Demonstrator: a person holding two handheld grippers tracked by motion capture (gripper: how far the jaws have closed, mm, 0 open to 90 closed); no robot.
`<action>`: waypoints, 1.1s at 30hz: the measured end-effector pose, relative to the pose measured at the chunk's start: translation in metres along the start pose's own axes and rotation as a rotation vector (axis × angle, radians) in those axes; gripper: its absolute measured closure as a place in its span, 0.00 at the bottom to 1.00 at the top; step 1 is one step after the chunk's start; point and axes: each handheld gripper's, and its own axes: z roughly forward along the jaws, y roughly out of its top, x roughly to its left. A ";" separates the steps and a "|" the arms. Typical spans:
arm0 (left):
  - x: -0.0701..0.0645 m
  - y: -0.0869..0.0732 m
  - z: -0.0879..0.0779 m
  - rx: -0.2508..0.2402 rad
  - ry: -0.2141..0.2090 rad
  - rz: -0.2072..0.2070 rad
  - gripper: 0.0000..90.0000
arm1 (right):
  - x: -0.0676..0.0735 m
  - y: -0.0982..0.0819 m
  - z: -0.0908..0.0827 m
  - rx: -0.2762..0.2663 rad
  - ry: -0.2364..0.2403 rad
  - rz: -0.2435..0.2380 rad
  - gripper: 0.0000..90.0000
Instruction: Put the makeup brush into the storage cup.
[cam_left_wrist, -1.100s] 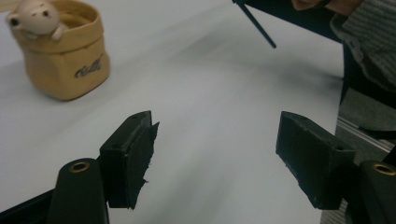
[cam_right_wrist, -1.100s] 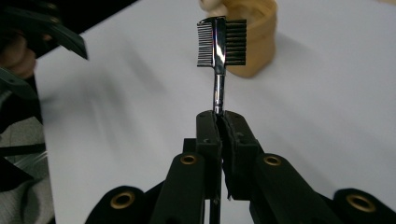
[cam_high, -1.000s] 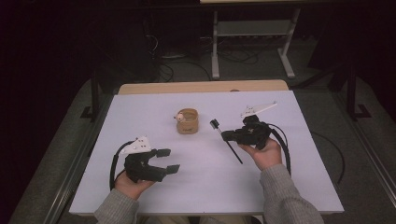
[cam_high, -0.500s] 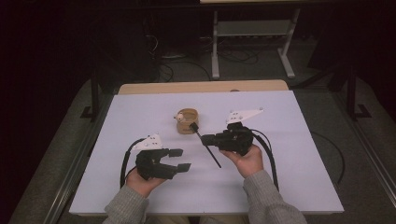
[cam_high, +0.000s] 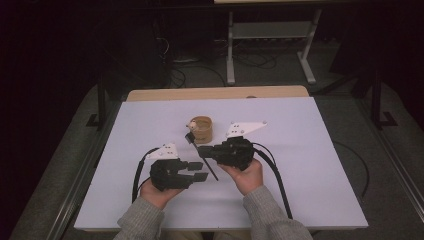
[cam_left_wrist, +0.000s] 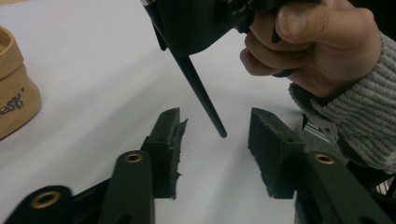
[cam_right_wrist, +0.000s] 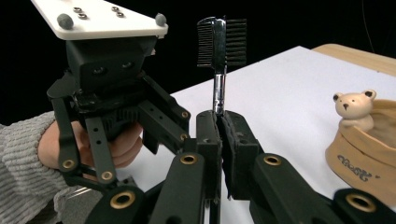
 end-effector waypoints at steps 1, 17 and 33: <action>-0.001 0.000 0.000 0.003 0.005 -0.009 0.66 | 0.001 0.000 0.001 -0.002 0.000 -0.001 0.94; 0.004 0.001 0.005 0.008 -0.006 -0.015 0.84 | 0.013 -0.003 0.006 -0.041 0.023 -0.060 0.94; 0.003 -0.001 0.003 0.104 0.062 0.030 0.95 | 0.015 -0.001 0.001 0.035 0.013 -0.132 0.83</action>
